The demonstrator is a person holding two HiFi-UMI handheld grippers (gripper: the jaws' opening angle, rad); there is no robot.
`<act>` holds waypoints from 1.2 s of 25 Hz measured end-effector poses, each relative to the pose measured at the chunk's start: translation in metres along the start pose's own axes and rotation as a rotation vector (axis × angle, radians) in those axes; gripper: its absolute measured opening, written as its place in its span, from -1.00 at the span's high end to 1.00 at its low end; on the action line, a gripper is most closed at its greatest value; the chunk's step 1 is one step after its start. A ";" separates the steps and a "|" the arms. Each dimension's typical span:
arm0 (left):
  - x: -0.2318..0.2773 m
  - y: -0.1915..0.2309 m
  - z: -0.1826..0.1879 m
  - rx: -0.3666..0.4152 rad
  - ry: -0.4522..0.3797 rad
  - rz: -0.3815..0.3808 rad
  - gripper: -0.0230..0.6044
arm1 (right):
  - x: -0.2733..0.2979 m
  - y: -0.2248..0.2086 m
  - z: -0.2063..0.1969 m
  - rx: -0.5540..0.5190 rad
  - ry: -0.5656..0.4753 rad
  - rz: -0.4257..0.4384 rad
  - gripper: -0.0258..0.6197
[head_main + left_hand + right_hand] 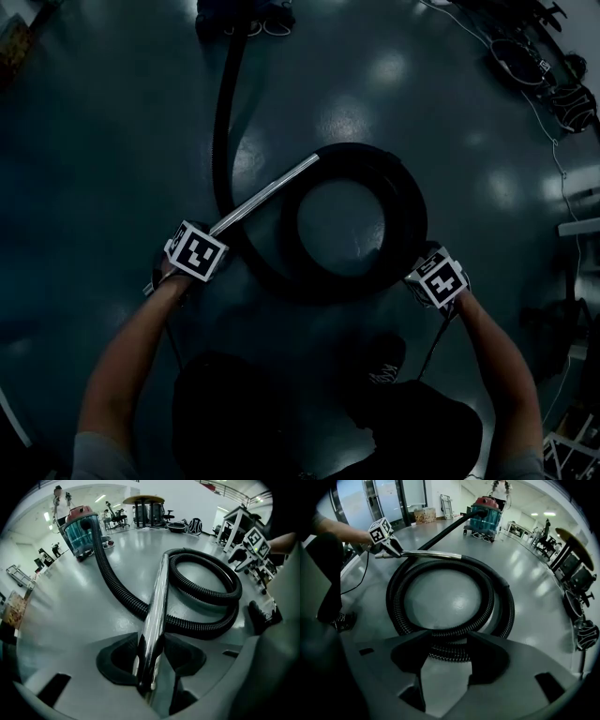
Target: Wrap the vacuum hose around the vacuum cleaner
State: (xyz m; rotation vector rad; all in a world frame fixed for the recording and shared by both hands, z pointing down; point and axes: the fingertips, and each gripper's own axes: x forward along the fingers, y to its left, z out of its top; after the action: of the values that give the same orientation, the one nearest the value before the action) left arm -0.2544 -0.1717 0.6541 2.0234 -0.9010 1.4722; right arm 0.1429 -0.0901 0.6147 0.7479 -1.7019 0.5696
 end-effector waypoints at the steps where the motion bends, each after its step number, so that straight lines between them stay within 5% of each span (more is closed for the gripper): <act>1: -0.002 0.002 0.001 -0.014 0.008 0.010 0.35 | 0.003 -0.005 -0.005 0.014 -0.003 0.001 0.25; 5: -0.012 0.010 -0.003 -0.072 0.053 0.055 0.35 | 0.008 -0.028 -0.014 0.126 -0.057 0.006 0.25; 14: -0.021 -0.012 0.002 -0.170 0.068 -0.005 0.35 | 0.013 -0.071 -0.031 0.541 -0.127 0.133 0.26; 30: -0.021 -0.035 -0.011 -0.421 0.014 0.014 0.41 | 0.047 -0.136 0.096 0.278 -0.216 0.123 0.26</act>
State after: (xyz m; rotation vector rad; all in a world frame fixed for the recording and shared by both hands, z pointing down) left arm -0.2396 -0.1361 0.6378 1.6973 -1.1137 1.1799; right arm 0.1716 -0.2594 0.6350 0.9336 -1.9002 0.8489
